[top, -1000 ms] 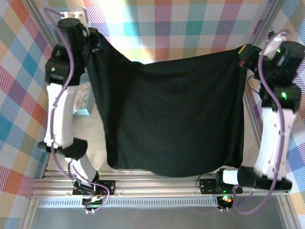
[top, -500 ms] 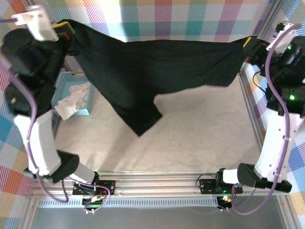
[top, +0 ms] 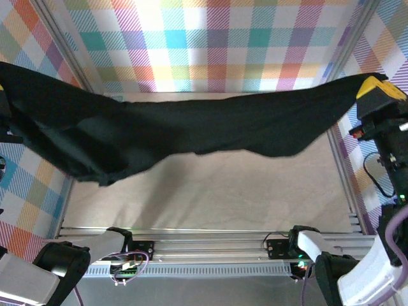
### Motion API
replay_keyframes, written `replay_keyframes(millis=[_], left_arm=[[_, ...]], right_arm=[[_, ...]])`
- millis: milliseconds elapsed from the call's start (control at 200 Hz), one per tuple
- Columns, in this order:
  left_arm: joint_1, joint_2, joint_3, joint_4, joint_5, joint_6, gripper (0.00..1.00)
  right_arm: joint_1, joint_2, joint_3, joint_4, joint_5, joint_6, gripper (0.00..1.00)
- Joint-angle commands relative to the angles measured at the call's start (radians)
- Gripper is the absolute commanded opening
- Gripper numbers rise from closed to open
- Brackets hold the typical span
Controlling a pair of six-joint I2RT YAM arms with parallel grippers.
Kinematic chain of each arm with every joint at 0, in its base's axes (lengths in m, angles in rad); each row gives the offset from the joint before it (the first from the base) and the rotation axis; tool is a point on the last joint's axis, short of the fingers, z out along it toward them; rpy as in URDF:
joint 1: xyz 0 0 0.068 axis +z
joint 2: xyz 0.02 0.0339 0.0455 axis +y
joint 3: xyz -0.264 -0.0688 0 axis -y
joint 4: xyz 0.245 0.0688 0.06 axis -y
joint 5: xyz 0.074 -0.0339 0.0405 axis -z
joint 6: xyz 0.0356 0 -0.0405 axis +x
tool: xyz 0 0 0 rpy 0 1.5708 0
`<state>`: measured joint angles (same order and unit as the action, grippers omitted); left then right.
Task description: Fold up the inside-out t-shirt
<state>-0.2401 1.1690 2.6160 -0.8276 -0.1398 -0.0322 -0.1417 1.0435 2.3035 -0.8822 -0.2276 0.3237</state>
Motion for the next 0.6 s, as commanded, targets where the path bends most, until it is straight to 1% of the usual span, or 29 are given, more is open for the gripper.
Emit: replay_keyframes(millis=[0,155,260,345,475,585,595], left_arm=[[0.013,0.115,0.034,0.028,-0.023,0.024,0.00],[0.013,0.256,0.034,0.058,-0.043,0.052,0.00],[0.015,0.379,0.032,0.088,-0.046,0.069,0.00],[0.019,0.496,0.027,0.106,-0.035,0.074,0.00],[0.041,0.697,-0.008,0.142,-0.014,0.071,0.00],[0.049,0.881,-0.007,0.168,0.007,0.075,0.00],[0.050,0.899,-0.007,0.173,0.009,0.075,0.00]], right_arm=[[0.002,0.041,0.024,-0.005,0.029,-0.015,0.00],[0.002,0.105,-0.014,0.028,0.001,-0.018,0.00],[0.002,0.147,-0.122,0.113,-0.009,-0.017,0.00],[0.003,0.211,-0.218,0.184,-0.021,-0.017,0.00],[0.037,0.368,-0.376,0.318,-0.009,-0.030,0.00],[0.082,0.560,-0.434,0.421,0.019,-0.054,0.00],[0.086,0.583,-0.437,0.433,0.023,-0.054,0.01]])
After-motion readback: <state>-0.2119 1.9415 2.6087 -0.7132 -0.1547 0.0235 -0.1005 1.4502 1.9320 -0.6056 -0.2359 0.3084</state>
